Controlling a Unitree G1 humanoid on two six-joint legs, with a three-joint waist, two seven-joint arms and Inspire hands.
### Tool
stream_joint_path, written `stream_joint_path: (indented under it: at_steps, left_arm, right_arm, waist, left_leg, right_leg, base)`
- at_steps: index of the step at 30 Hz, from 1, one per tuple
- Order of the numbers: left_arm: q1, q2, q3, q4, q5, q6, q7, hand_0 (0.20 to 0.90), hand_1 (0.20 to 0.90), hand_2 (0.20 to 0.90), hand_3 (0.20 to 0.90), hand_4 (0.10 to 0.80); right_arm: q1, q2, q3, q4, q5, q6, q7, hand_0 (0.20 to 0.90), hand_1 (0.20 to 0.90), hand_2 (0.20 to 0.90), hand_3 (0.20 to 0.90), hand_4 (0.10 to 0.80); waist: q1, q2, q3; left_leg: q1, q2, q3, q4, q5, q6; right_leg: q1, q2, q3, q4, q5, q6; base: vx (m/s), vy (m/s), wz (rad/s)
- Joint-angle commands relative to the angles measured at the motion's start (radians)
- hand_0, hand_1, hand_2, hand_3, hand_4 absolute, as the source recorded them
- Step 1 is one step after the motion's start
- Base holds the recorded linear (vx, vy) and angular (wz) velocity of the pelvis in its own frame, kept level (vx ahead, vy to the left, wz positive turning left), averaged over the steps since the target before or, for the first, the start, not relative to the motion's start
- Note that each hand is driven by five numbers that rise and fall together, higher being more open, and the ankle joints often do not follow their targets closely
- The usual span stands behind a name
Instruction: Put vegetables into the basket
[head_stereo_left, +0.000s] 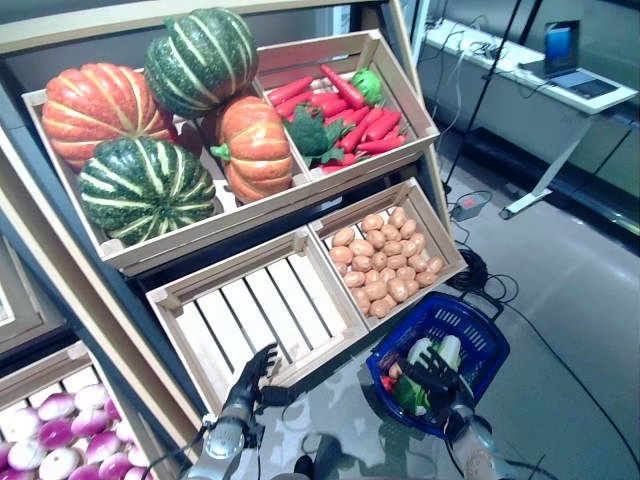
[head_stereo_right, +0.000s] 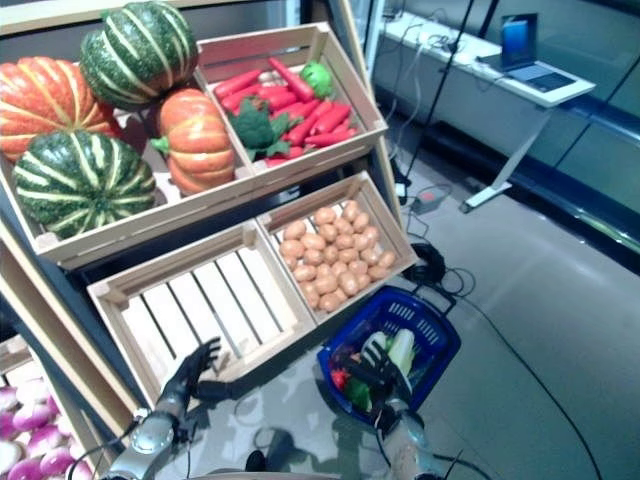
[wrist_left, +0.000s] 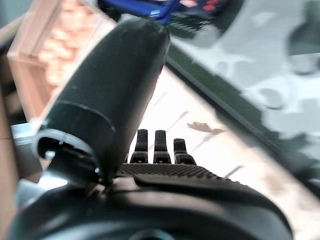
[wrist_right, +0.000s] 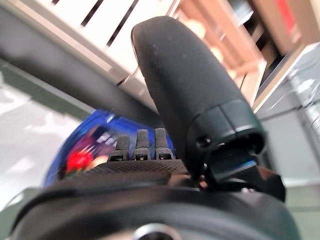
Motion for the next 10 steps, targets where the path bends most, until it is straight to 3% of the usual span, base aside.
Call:
stream_joint_path:
  at_steps: [1,3,5,10]
  left_arm:
    - [-0.077,-0.036,0.037,0.046,0.043,-0.067,0.046,0.900,0.900,0.900,0.900,0.800]
    - [-0.073,-0.055,0.017,0.097,0.064,-0.066,0.046,0.900,0.900,0.900,0.900,0.800]
    - [-0.072,-0.069,0.009,0.109,0.049,-0.062,0.042,0.900,0.900,0.900,0.900,0.800]
    - [-0.086,-0.111,-0.043,0.153,0.057,-0.074,-0.026,0.900,0.900,0.900,0.900,0.800]
  right_arm:
    - [-0.027,-0.010,0.021,-0.015,-0.007,0.003,0.092,0.900,0.900,0.900,0.900,0.800]
    - [-0.024,0.009,0.050,0.036,-0.004,-0.042,0.043,0.900,0.900,0.900,0.900,0.800]
    - [-0.026,0.019,0.053,0.053,0.017,-0.033,0.012,0.900,0.900,0.900,0.900,0.800]
    - [-0.066,0.033,0.118,0.159,-0.168,-0.057,0.006,0.900,0.900,0.900,0.900,0.800]
  waist:
    - [0.006,0.047,-0.008]
    - [0.005,0.053,-0.001]
    - [0.004,0.057,0.000]
    - [0.011,0.076,0.006]
  left_leg:
    - [0.017,0.027,0.042,0.001,-0.019,-0.027]
    - [0.016,0.024,0.034,0.001,-0.018,-0.025]
    - [0.017,0.024,0.032,0.001,-0.019,-0.024]
    - [0.018,0.018,0.015,0.001,-0.020,-0.024]
  right_leg:
    - [-0.056,0.016,0.043,-0.031,0.157,-0.053]
    - [-0.054,0.017,0.044,-0.030,0.154,-0.055]
    - [-0.051,0.017,0.044,-0.033,0.152,-0.057]
    - [-0.043,0.014,0.037,-0.034,0.144,-0.064]
  base:
    - [0.021,0.014,-0.05]
    - [0.000,0.000,0.00]
    - [0.010,0.017,0.00]
    - [0.011,0.044,-0.01]
